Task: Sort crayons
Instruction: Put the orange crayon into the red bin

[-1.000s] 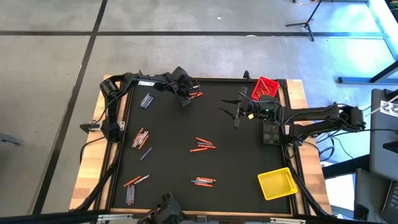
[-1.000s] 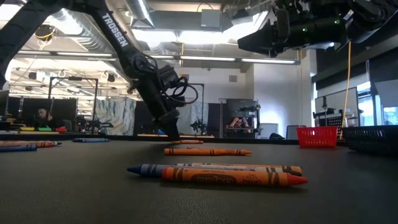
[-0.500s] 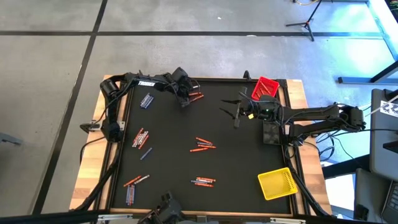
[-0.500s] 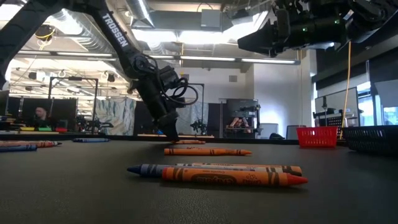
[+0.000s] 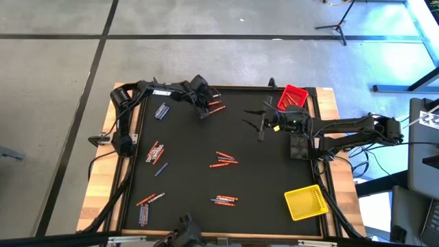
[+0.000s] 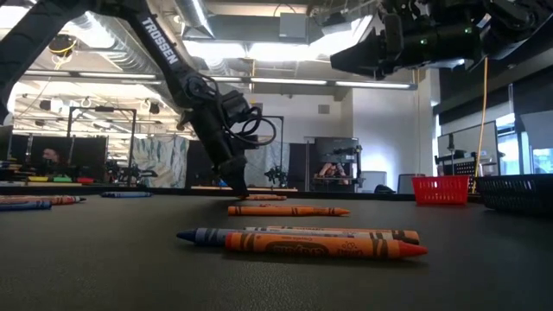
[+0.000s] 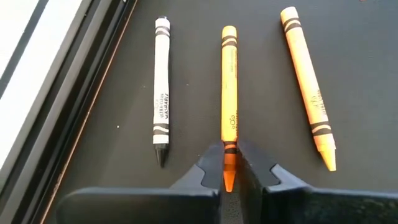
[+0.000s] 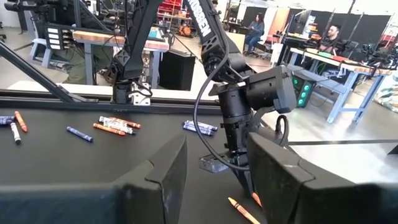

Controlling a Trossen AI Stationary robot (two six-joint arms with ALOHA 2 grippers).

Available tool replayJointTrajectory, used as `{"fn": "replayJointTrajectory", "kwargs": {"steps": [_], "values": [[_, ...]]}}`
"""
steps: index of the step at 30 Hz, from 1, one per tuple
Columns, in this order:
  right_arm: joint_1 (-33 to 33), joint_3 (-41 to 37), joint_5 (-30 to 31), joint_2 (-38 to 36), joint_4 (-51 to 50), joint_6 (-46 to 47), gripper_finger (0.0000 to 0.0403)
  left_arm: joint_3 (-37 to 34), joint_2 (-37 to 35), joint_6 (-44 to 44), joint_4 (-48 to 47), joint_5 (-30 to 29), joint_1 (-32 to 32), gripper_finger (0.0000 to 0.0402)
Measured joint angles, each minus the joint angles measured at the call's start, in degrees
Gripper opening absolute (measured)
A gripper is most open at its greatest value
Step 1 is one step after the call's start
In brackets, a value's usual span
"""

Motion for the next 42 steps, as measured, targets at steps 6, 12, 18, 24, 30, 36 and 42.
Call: {"fn": "replayJointTrajectory", "kwargs": {"steps": [6, 12, 18, 24, 30, 36, 42], "values": [[0.0, 0.0, 0.9, 0.0, -1.5, 0.0, 0.0166, -0.2, -3.9, 1.4, -3.2, -4.0, -2.4, 0.0009], [0.0, 0.0, 2.0, 0.0, -1.8, 0.3, 0.0166, -1.6, -12.5, 0.7, -3.8, -4.5, -6.3, 0.0008], [0.0, 0.0, 0.3, 0.0, -2.5, 0.5, 0.0166, -14.0, -20.9, -1.7, 13.8, -4.4, -12.1, 0.0008], [0.0, 0.0, 3.7, 0.5, -2.6, 0.5, 0.018, -28.3, -26.1, -3.4, 41.2, -4.2, -18.6, 0.0008], [0.0, 0.0, 3.4, 3.9, 1.0, 1.6, 0.0242, -35.9, -26.9, -3.4, 57.8, -3.0, -22.6, 0.0008], [0.0, 0.0, -5.1, 10.6, 12.7, 1.4, 0.0274, -37.3, -27.5, -4.8, 62.2, 0.7, -25.4, 0.0008], [0.0, 2.6, -9.9, 18.2, 18.3, 0.6, 0.0275, -36.5, -27.5, -4.7, 63.3, 1.0, -28.3, 0.0008]]}}
